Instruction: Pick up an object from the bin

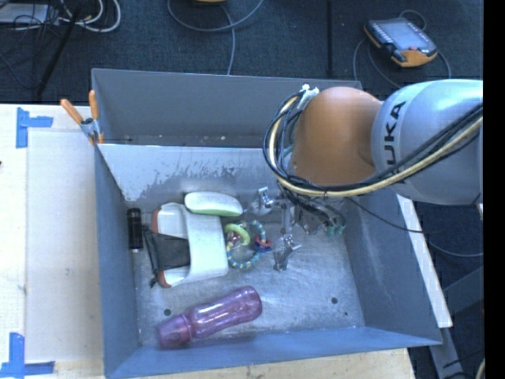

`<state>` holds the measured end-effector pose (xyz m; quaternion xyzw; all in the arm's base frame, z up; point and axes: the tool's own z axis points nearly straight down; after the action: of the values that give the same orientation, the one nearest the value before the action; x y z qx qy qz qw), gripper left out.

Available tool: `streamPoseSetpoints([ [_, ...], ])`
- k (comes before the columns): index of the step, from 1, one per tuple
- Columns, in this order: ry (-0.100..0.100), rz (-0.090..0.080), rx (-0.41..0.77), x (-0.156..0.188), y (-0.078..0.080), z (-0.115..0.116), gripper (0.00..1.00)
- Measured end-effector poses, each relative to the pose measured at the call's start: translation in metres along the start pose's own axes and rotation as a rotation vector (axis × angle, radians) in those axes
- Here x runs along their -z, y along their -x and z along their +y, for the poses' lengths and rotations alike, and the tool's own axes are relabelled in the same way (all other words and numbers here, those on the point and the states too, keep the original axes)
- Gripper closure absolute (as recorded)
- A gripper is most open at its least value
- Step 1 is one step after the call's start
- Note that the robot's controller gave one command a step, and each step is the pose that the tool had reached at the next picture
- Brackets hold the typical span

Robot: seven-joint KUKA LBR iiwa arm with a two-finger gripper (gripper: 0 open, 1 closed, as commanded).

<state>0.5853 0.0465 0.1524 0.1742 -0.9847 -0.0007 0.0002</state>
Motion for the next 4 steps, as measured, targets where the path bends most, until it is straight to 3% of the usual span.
streamPoseSetpoints([
  [1, -0.003, -0.002, 0.338, -0.053, -0.008, -0.021, 0.00],
  [2, -0.002, -0.003, 0.541, -0.080, -0.009, -0.033, 1.00],
  [4, 0.001, 0.001, 0.541, -0.075, -0.011, -0.032, 1.00],
])
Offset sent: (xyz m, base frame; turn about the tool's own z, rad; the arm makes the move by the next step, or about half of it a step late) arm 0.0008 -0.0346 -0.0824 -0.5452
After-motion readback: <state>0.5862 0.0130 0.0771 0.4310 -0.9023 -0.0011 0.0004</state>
